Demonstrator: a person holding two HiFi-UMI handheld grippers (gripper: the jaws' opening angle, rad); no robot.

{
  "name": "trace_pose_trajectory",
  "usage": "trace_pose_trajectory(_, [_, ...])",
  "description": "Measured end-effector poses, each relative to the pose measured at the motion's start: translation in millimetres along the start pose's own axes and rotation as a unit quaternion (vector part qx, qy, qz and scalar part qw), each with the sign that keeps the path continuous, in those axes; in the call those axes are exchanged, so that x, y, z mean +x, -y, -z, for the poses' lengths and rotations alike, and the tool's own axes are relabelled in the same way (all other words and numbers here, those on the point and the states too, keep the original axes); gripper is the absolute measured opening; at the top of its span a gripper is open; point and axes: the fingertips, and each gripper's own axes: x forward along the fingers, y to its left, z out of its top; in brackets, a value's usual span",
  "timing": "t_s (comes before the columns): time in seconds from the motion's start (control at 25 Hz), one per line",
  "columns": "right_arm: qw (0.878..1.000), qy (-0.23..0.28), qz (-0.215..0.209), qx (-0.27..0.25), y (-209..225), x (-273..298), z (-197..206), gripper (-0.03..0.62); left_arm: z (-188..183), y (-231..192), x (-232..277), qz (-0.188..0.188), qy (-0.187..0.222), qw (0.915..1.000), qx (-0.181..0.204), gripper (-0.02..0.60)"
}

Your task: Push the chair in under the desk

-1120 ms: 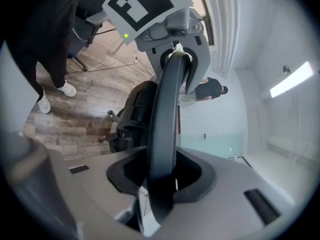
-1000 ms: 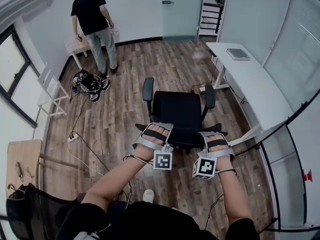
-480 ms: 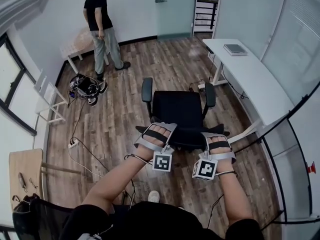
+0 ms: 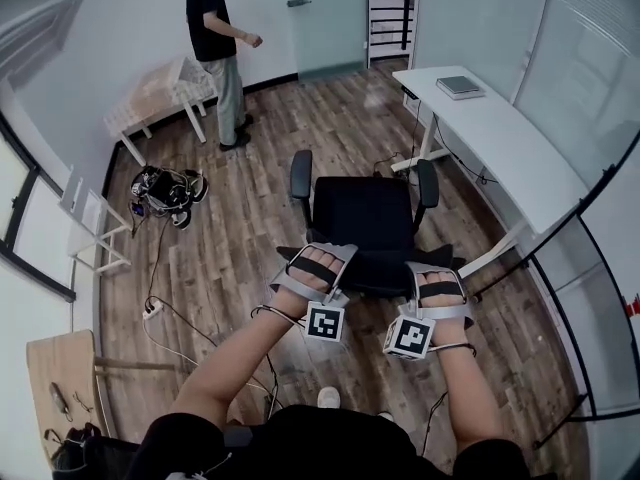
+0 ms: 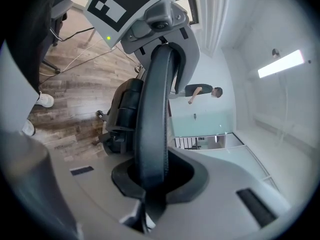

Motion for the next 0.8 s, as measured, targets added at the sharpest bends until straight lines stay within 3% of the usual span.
trace_pose_trajectory(0.28, [0.998, -0.025, -0.002, 0.049, 7, 22, -11, 0.052, 15, -6, 25, -0.021, 0.036, 0.9988, 0.023, 0.078])
trace_pose_trajectory(0.8, [0.996, -0.078, 0.007, 0.053, 20, 60, -3, 0.060, 30, -13, 70, -0.036, 0.092, 0.9949, 0.022, 0.078])
